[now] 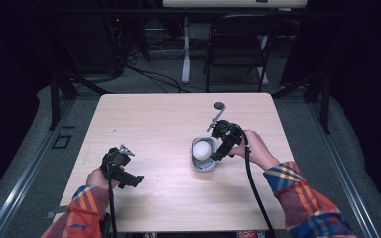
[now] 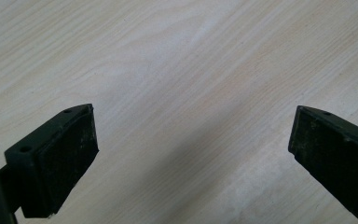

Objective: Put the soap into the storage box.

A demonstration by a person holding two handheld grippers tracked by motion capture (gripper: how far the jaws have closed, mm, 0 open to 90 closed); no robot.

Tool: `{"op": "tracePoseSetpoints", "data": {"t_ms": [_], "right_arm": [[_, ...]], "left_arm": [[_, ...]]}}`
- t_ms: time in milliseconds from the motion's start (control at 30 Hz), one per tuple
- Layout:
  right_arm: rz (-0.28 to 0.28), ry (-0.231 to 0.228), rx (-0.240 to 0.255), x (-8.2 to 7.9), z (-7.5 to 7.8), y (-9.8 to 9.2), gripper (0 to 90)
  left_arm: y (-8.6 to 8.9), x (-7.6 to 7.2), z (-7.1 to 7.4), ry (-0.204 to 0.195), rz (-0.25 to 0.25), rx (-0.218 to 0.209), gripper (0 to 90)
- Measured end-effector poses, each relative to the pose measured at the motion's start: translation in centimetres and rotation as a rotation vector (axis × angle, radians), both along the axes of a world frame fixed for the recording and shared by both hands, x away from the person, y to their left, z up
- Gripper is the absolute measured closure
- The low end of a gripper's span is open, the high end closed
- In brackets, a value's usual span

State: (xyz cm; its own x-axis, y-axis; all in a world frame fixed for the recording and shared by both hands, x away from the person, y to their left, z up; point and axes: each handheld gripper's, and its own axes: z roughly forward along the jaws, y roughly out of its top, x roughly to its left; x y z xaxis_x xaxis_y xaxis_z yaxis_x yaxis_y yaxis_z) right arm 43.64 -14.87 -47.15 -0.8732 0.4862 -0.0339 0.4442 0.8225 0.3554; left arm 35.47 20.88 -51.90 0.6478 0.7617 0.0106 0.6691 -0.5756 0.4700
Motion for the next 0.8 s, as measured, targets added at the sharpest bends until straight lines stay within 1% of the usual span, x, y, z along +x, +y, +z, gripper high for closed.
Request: {"op": "tracePoseSetpoints", "data": {"t_ms": [100,233,267,333,500,533,567,600,633,667,800], "right_arm": [[-0.004,-0.003,-0.002,-0.6,0.4,-0.8,6.1],[-0.009,-0.006,-0.013,-1.4,0.5,-1.8,3.6],[-0.016,-0.012,-0.017,-1.9,0.5,-2.4,3.4],[-0.031,-0.024,-0.021,-2.2,0.4,-3.1,3.3],[-0.059,-0.024,-0.028,-3.0,0.1,-4.7,2.0],[-0.059,-0.024,-0.028,-3.0,0.1,-4.7,2.0],[-0.068,-0.023,-0.036,-3.3,0.0,-5.3,1.4],[-0.08,-0.03,-0.029,-3.5,-0.1,-5.5,1.2],[-0.08,-0.03,-0.029,-3.5,-0.1,-5.5,1.2],[-0.08,-0.034,-0.04,-3.6,-0.1,-5.8,1.2],[-0.102,-0.036,-0.052,-4.4,-0.5,-7.1,0.4]], "left_arm": [[0.0,0.0,0.0,-0.001,0.0,0.001,1.3],[0.0,0.0,0.0,-0.001,-0.001,0.003,1.3],[-0.1,0.0,0.0,-0.001,-0.002,0.003,1.3],[-0.1,0.0,0.0,-0.001,-0.002,0.005,1.3],[-0.1,0.0,0.0,-0.002,-0.001,0.005,1.3],[-0.1,0.0,0.0,-0.002,-0.001,0.005,1.3],[-0.1,0.0,0.0,-0.001,-0.002,0.006,1.4],[-0.1,0.0,0.0,-0.001,-0.002,0.006,1.3],[-0.1,0.0,0.0,-0.001,-0.002,0.006,1.3],[-0.1,0.0,0.0,-0.001,-0.002,0.006,1.3],[-0.1,0.0,0.0,0.0,-0.004,0.007,1.3]]}}
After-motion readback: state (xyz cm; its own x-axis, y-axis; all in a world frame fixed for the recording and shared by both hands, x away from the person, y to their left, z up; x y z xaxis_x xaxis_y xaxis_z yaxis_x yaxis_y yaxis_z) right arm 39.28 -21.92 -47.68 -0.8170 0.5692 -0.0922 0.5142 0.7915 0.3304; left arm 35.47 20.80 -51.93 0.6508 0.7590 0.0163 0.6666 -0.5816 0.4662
